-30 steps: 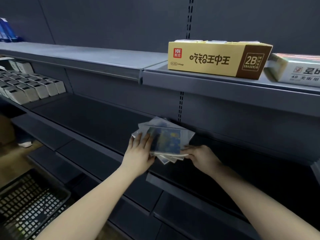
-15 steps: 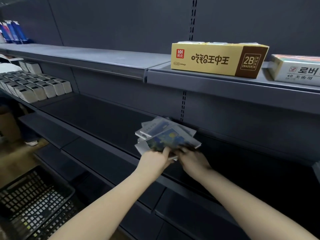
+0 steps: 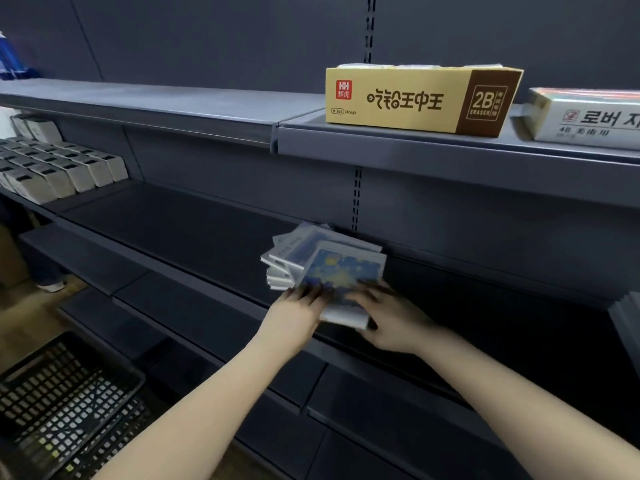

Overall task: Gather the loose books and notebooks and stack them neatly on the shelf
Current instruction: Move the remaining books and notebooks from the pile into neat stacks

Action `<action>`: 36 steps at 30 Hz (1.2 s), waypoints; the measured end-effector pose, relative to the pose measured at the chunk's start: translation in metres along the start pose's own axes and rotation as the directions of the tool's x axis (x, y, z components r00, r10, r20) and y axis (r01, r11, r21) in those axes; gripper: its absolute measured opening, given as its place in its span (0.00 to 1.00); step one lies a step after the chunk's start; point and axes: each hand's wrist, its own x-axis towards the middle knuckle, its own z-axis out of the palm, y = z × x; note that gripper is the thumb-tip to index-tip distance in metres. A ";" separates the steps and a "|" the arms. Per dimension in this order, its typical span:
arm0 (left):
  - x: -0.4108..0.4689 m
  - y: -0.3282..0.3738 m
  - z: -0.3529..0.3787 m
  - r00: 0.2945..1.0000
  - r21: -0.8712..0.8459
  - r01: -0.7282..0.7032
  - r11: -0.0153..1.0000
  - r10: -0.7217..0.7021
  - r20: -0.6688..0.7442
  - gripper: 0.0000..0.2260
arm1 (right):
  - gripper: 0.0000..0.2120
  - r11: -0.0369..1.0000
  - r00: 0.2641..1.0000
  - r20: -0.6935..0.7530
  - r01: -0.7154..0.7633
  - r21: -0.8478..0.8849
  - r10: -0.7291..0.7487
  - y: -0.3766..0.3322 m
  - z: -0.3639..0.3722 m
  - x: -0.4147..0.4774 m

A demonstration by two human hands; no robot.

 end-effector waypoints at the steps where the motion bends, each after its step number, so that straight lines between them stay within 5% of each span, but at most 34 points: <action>1: 0.003 0.002 -0.001 1.000 0.002 -0.020 1.000 0.020 -0.012 0.26 | 0.29 1.000 1.000 0.020 0.009 0.009 -0.009 -0.006 0.000 -0.005; 8: 0.019 0.026 0.001 0.999 0.022 -0.035 0.999 0.036 -0.022 0.20 | 0.25 0.981 0.991 0.023 -0.129 -0.143 0.133 -0.020 0.016 -0.016; 13: 0.022 0.041 0.006 0.997 0.010 -0.072 0.997 0.072 -0.011 0.29 | 0.23 0.968 0.985 -0.136 -0.131 -0.216 0.103 -0.011 0.019 -0.033; 16: 0.026 0.055 0.014 0.981 0.013 -0.172 0.985 0.172 -0.090 0.16 | 0.24 0.969 0.974 -0.221 -0.107 -0.223 0.056 0.003 0.018 -0.055; 23: 0.051 0.114 0.025 0.950 -0.034 -0.295 0.955 0.290 -0.119 0.16 | 0.24 0.948 0.941 -0.317 -0.199 -0.247 0.115 0.036 0.017 -0.119; 28: 0.067 0.166 0.029 0.930 -0.137 -0.368 0.920 0.364 -0.059 0.33 | 0.20 0.904 0.912 -0.358 -0.312 -0.292 0.199 0.058 0.008 -0.174; 36: 0.105 0.260 0.016 0.838 -0.185 -0.545 0.818 0.526 -0.146 0.34 | 0.16 0.773 0.792 -0.528 -0.531 -0.347 0.307 0.080 -0.016 -0.261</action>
